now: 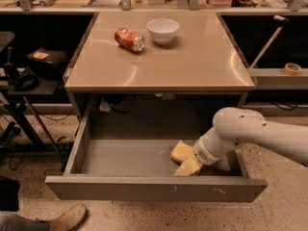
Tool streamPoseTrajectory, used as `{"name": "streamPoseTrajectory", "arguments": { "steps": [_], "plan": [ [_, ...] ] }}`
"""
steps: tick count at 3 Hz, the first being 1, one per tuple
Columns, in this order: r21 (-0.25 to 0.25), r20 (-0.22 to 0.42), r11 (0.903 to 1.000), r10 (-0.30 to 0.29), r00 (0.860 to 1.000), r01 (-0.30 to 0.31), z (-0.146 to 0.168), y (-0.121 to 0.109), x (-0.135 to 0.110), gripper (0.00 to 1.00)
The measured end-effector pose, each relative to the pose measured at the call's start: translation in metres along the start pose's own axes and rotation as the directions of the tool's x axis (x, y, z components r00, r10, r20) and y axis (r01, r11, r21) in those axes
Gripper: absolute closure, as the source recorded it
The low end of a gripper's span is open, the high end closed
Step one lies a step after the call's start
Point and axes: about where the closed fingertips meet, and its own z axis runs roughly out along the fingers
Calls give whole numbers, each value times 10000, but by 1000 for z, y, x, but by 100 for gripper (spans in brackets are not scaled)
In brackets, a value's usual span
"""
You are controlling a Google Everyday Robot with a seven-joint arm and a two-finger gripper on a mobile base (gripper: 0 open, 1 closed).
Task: Pick sponge from top drawer and place on counter
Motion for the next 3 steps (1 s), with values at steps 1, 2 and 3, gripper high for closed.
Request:
{"name": "streamPoseTrajectory", "arguments": {
  "steps": [1,2,3],
  "plan": [
    [-1,0,10000,0,10000,0,-4,1,-1,0],
    [-2,-1,10000,0,10000,0,-4,1,-1,18],
    [-2,-1,10000,0,10000,0,-4,1,-1,40]
  ]
}}
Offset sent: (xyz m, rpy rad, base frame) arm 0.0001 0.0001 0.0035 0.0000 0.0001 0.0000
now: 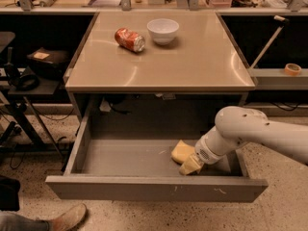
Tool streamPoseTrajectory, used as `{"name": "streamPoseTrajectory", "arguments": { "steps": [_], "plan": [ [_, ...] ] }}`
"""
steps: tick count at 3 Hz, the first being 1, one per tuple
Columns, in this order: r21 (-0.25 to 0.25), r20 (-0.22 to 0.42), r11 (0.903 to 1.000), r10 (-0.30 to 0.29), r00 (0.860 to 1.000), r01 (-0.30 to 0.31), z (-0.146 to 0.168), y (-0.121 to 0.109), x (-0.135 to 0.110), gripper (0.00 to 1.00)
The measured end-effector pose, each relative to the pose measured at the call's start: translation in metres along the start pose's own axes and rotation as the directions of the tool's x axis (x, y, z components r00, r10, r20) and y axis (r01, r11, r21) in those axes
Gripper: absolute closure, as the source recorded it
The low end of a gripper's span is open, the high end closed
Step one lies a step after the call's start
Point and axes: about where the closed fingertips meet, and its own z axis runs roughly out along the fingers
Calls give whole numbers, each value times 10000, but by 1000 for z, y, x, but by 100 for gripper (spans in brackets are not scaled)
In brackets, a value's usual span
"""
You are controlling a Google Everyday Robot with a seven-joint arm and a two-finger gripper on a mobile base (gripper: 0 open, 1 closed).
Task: Pick sponge from top drawer and place on counter
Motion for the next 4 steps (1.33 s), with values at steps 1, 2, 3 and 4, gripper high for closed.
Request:
{"name": "streamPoseTrajectory", "arguments": {
  "steps": [1,2,3,4],
  "plan": [
    [0,0,10000,0,10000,0,0,0,0,64],
    [0,0,10000,-1,10000,1,-8,2,-3,87],
    [0,0,10000,-1,10000,1,-13,3,-5,100],
    [532,512,9980,-365,9980,338,-67,-11,-34,100]
  ]
}}
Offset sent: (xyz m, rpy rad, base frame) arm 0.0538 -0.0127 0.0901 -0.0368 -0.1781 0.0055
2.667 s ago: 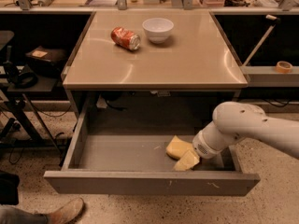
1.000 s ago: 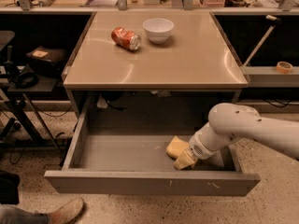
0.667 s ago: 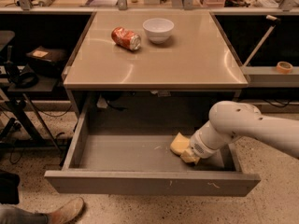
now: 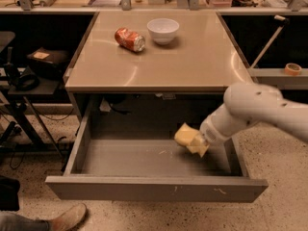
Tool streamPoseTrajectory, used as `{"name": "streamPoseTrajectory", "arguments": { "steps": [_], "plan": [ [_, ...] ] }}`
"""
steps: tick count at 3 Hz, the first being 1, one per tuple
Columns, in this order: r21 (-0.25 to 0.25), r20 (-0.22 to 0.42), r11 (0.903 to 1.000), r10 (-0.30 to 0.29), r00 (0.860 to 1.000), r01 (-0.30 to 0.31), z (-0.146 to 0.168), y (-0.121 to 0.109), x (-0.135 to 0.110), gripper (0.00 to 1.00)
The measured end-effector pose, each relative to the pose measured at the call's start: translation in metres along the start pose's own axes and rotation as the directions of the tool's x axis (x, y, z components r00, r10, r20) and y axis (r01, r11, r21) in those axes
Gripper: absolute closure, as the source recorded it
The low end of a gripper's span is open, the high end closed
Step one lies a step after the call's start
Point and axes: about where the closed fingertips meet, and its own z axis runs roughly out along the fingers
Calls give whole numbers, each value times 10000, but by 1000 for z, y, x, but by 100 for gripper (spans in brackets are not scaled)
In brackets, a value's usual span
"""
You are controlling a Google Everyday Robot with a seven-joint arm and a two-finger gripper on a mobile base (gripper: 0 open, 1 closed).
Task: Pick sponge from top drawer and place on counter
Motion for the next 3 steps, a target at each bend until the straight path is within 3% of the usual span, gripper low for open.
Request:
{"name": "streamPoseTrajectory", "arguments": {
  "steps": [1,2,3],
  "plan": [
    [652,597,9961,-630,9962,591,-107,-24,-36,100],
    [584,593,9957,-752,9954,718,-168,-44,-54,100],
    [365,477,9978,-562,9973,545,-206,-67,-74,100]
  ]
}}
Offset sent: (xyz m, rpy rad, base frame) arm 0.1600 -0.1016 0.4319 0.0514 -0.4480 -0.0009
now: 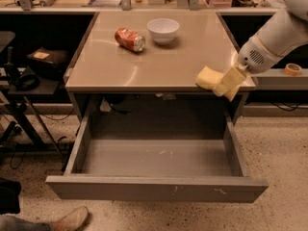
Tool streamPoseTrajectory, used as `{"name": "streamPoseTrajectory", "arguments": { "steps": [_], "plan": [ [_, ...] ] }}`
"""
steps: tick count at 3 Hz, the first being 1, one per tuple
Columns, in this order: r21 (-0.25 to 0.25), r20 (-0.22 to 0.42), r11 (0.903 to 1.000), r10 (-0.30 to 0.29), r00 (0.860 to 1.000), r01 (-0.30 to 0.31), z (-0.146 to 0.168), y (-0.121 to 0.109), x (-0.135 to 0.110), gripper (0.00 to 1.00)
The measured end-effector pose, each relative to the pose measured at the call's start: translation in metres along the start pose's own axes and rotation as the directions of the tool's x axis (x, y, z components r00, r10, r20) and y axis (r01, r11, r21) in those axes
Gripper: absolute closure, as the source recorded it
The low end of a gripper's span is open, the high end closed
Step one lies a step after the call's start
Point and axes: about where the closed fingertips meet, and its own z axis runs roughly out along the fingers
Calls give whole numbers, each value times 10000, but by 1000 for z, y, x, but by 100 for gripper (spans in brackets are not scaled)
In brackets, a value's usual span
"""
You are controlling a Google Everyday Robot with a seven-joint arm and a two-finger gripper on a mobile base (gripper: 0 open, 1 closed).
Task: Pick sponge from top drawer and place on counter
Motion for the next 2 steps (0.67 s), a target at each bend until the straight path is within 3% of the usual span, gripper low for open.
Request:
{"name": "streamPoseTrajectory", "arguments": {
  "steps": [1,2],
  "plan": [
    [-400,-7,9992,0,10000,0,15,-21,-51,100],
    [-610,471,9970,-445,9979,473,53,-22,-142,100]
  ]
}}
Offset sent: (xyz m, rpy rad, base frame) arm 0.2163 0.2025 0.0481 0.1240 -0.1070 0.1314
